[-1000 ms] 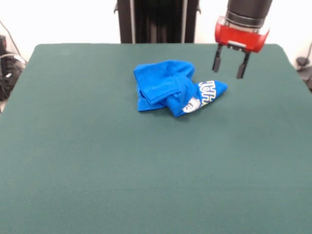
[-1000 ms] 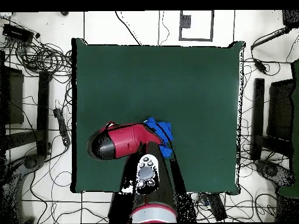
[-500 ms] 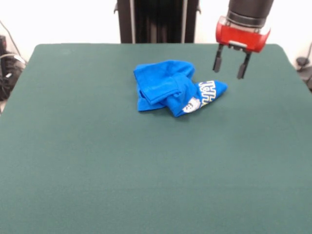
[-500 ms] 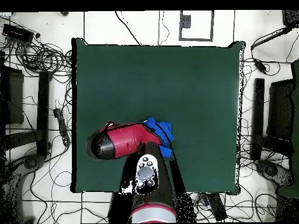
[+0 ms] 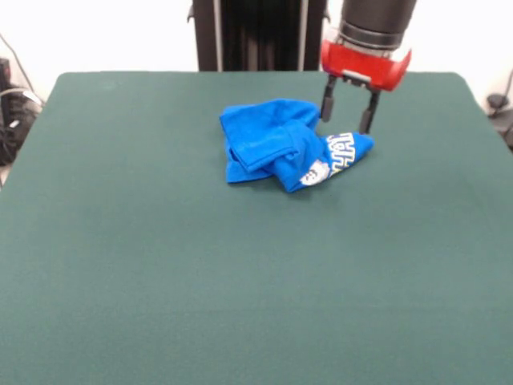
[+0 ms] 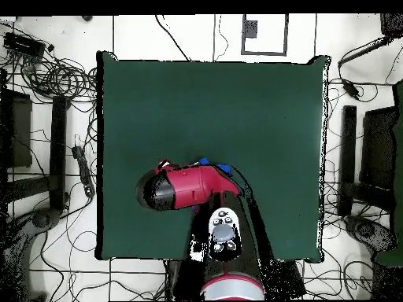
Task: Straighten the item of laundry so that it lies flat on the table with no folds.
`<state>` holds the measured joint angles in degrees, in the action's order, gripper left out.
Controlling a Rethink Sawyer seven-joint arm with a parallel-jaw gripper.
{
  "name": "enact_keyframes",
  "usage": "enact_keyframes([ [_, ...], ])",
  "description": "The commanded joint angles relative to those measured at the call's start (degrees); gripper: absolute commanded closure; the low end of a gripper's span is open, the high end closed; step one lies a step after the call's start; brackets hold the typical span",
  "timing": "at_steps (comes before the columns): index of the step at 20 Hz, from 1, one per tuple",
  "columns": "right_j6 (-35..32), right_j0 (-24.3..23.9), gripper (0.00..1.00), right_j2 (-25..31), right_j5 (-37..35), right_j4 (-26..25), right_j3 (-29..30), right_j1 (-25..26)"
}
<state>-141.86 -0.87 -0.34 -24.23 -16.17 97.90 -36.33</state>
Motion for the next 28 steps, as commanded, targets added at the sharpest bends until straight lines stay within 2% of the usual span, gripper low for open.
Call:
enact_keyframes([
  [1,-0.83,-0.89,0.00,1.14,3.88,-2.91,-0.33,4.09],
  [17,1.02,-1.78,0.00,5.17,2.12,-2.71,2.32,2.62],
  [28,-1.36,1.21,0.00,4.34,5.93,-3.39,5.84,0.29],
])
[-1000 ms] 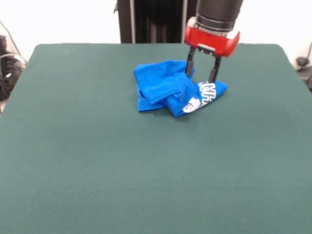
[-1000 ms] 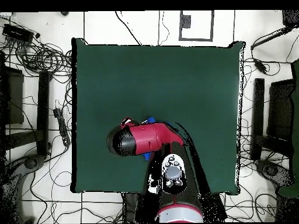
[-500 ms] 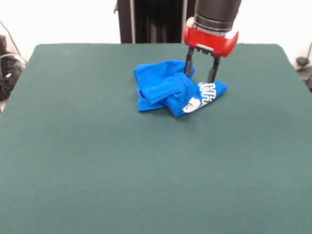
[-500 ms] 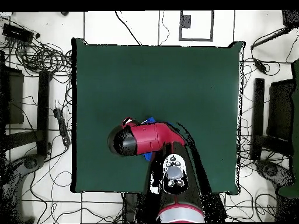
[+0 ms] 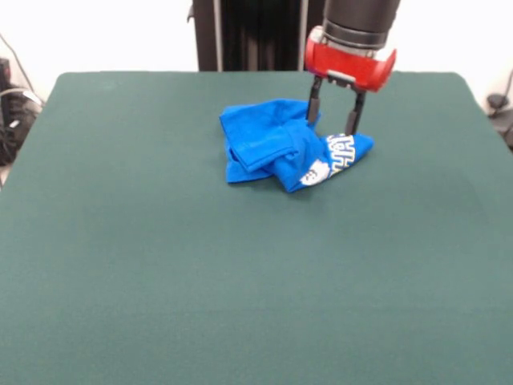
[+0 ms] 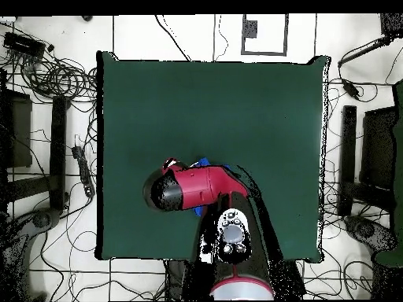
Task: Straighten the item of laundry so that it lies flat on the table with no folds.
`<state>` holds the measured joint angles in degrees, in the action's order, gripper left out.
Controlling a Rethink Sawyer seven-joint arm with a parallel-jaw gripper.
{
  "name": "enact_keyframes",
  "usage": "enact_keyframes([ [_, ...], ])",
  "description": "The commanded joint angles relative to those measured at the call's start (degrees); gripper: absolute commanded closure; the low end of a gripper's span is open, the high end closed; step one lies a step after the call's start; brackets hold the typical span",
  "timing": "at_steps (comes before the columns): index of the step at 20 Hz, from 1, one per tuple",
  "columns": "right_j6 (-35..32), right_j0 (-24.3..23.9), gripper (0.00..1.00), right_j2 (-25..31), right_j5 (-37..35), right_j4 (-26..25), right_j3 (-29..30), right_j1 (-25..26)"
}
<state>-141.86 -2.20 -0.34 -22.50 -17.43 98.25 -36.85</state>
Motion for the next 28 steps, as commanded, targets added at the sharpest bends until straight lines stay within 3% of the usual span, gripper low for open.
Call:
enact_keyframes([
  [1,-1.06,2.37,0.00,4.57,3.84,-1.99,5.87,0.49],
  [17,2.57,-1.44,0.00,7.81,4.39,-3.87,6.58,0.77],
  [28,1.04,0.61,0.00,6.33,6.11,-4.95,6.25,1.31],
])
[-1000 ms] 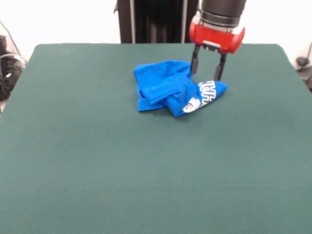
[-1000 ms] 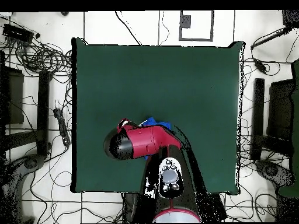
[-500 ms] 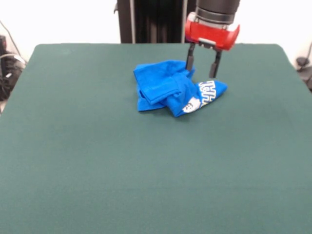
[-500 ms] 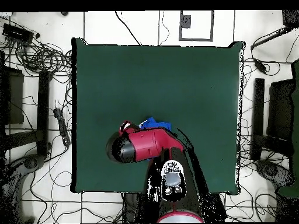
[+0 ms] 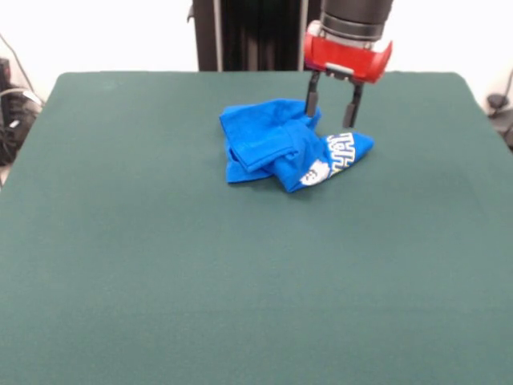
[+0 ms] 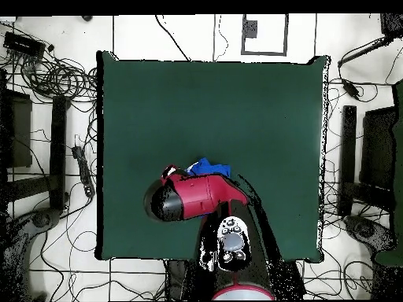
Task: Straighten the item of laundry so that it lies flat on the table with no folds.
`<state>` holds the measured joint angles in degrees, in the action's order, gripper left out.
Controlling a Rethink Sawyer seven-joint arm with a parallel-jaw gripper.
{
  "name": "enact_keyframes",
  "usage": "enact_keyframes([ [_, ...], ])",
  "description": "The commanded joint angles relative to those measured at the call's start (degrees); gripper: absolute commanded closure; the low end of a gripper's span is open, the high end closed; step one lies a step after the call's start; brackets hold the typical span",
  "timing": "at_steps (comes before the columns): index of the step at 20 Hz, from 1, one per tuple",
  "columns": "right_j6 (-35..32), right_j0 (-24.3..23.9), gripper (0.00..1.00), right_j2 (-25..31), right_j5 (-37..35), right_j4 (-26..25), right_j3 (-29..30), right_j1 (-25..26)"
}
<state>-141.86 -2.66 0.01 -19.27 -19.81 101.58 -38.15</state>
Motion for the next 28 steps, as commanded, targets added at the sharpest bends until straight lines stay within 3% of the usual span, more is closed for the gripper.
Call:
enact_keyframes([
  [1,0.94,1.16,1.00,5.90,2.82,-2.38,2.91,2.65],
  [11,0.26,1.64,1.00,5.91,2.13,-1.48,2.26,2.76],
  [14,-1.83,0.44,1.00,7.40,1.81,1.60,3.24,2.51],
  [17,-1.51,2.02,1.00,5.42,-0.59,1.02,0.22,2.83],
  [28,1.67,0.34,1.00,6.70,-5.42,1.68,-5.88,4.27],
])
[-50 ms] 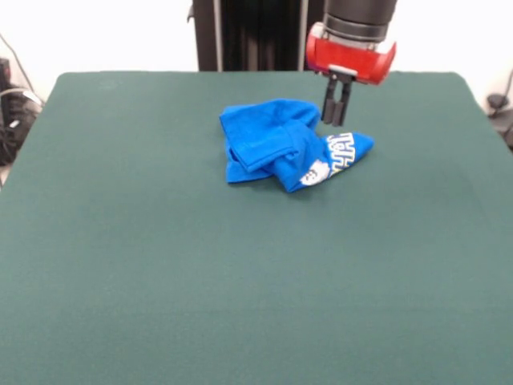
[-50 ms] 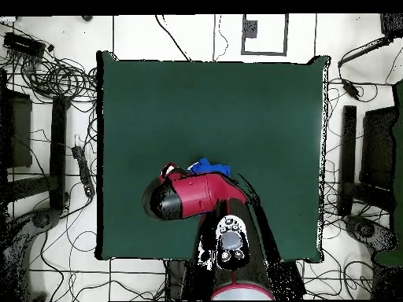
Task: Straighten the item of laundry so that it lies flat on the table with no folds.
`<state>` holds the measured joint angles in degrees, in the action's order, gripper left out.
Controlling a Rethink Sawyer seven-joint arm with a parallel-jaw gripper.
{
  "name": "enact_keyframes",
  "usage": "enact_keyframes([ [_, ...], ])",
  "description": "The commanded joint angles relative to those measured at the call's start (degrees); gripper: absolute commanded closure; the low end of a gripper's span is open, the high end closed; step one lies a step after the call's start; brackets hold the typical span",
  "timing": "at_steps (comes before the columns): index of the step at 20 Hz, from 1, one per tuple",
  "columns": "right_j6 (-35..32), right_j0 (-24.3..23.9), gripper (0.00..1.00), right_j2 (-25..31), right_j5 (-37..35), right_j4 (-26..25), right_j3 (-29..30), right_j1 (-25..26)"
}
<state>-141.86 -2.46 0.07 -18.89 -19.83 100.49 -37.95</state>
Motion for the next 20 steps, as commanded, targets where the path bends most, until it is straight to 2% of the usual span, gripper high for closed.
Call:
enact_keyframes([
  [1,1.72,0.16,1.00,6.58,-5.85,1.63,-5.27,4.31],
  [10,6.51,-2.71,1.00,9.29,-9.83,1.02,-8.84,4.50],
  [12,6.08,-2.71,1.00,9.46,-9.92,0.91,-8.98,5.14],
  [15,1.04,0.08,1.00,6.72,-5.59,-0.02,-7.85,7.19],
  [17,-0.57,1.79,1.00,5.04,-5.56,-0.38,-7.78,7.68],
  [20,-2.00,2.25,1.00,4.95,-3.58,-0.02,-6.25,8.44],
])
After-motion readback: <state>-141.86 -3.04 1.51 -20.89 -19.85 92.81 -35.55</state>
